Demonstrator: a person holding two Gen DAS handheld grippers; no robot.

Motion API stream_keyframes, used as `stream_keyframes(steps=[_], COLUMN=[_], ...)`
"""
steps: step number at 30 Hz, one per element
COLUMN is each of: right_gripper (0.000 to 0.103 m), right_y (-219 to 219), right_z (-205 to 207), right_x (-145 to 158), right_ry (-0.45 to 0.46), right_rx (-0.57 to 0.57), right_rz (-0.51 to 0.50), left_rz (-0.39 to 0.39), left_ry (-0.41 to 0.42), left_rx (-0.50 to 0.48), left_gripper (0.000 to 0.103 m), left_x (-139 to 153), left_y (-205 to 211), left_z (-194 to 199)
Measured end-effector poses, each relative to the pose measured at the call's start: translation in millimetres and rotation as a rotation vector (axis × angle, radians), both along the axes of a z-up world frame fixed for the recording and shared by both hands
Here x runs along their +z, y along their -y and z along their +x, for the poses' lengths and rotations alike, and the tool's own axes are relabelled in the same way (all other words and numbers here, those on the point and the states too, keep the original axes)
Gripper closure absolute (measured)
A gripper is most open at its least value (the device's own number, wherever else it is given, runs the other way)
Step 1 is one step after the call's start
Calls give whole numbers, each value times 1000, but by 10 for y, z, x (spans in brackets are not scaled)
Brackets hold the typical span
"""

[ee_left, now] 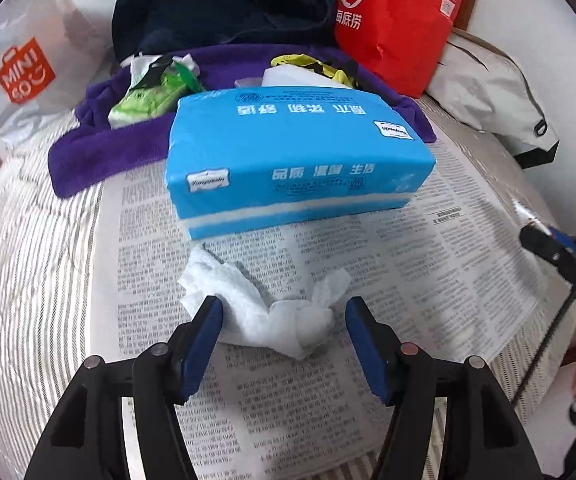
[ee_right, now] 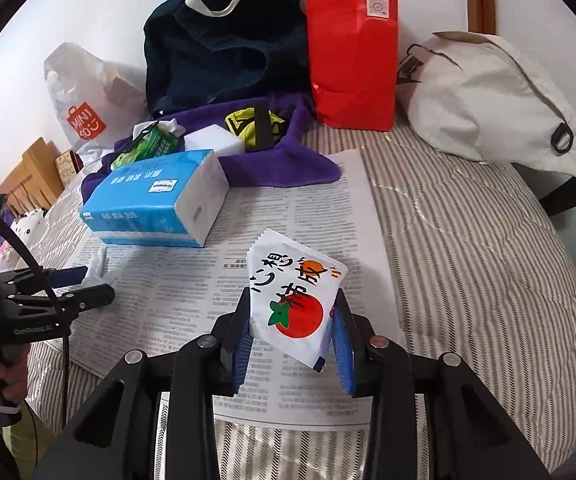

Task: Organize soft objects
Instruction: 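Close the left gripper on the crumpled white tissue, then lift the tomato packet and tissue off the newspaper with both grippers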

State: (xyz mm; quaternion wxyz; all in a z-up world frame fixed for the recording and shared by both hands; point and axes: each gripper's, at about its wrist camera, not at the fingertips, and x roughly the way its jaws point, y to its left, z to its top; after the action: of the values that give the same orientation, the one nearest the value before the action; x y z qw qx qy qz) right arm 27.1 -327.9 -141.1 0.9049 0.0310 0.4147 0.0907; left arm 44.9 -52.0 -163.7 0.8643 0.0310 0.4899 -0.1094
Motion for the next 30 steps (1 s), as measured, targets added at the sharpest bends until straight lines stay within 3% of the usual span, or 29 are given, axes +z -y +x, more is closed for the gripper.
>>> stream_keyframes(steps=[4, 10, 12, 14, 21, 30], right_gripper=[67, 67, 67, 67, 67, 67], right_y=[-2, -23, -12, -15, -39, -101], right_z=[-9, 2, 12, 21, 86, 95], right_x=[2, -22, -53, -93, -259, -372], right_ry=[-3, -5, -9, -10, -22, 11], right_rx=[8, 16, 17, 22, 37, 45], right_rz=[-6, -15, -3, 0, 9, -37], left_rz=[34, 41, 41, 17, -1, -55], left_ry=[23, 62, 75, 83, 149, 148], left_rx=[-1, 6, 17, 31, 37, 45], left_gripper=[41, 59, 69, 72, 73, 73], left_x=[-29, -38, -20, -12, -29, -35], left_y=[55, 15, -7, -53, -86, -142], left_z=[10, 14, 12, 7, -88, -83])
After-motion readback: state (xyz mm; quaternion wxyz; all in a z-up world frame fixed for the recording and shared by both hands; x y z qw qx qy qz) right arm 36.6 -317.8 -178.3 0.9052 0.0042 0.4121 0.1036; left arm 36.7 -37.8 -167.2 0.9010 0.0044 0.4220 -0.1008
